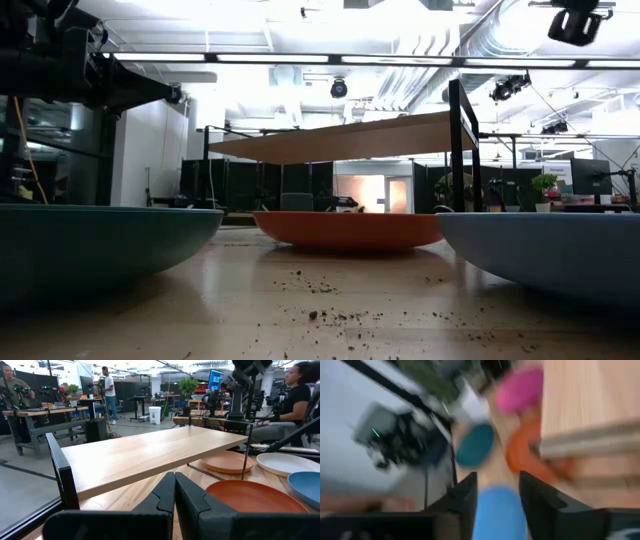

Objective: Place and stack plates onto a shelf
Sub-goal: Put the orange plate on the shelf

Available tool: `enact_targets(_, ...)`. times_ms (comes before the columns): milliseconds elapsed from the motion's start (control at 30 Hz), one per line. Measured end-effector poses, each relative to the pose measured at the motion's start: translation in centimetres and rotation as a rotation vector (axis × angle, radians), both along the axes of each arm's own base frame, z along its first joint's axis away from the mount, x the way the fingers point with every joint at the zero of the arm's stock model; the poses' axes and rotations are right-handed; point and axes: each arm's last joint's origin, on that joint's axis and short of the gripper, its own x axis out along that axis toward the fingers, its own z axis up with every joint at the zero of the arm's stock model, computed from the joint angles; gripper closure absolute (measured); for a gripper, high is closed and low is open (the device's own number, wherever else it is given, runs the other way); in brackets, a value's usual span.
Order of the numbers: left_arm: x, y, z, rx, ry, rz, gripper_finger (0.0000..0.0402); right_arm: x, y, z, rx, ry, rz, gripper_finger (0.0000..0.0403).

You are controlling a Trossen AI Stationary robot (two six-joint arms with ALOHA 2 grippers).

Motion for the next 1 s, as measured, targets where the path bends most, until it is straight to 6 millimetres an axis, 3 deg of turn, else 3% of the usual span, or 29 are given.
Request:
enact_targets(200, 0.0, 0.0, 0.0, 0.0, 0.0, 0.0, 0.0401, 3.8, 0.9, -3.5, 0.091, 0.428, 0.042, 0.0203)
enact_targets(467, 0.0, 0.0, 0.0, 0.0, 0.0, 0.0, 0.0401, 7.1, 3.1, -9.0, 0.126, 0.832, 0.017, 0.019)
enact_targets(633, 0.0, 0.0, 0.0, 0.0, 0.0, 0.0, 0.0401, 8.0, 4.6, -11.2, 0.044, 0.92, 0.031, 0.019)
enact_targets(800, 0.0, 0.0, 0.0, 0.0, 0.0, 0.0, 0.0401, 8.2, 6.3, -13.1, -0.084, 0.848, 0.06, 0.019)
enact_targets(1000, 0.0, 0.0, 0.0, 0.0, -0.001, 0.0, 0.0401, 7.7, 5.8, -15.3, -0.179, 0.897, -0.068, 0.019)
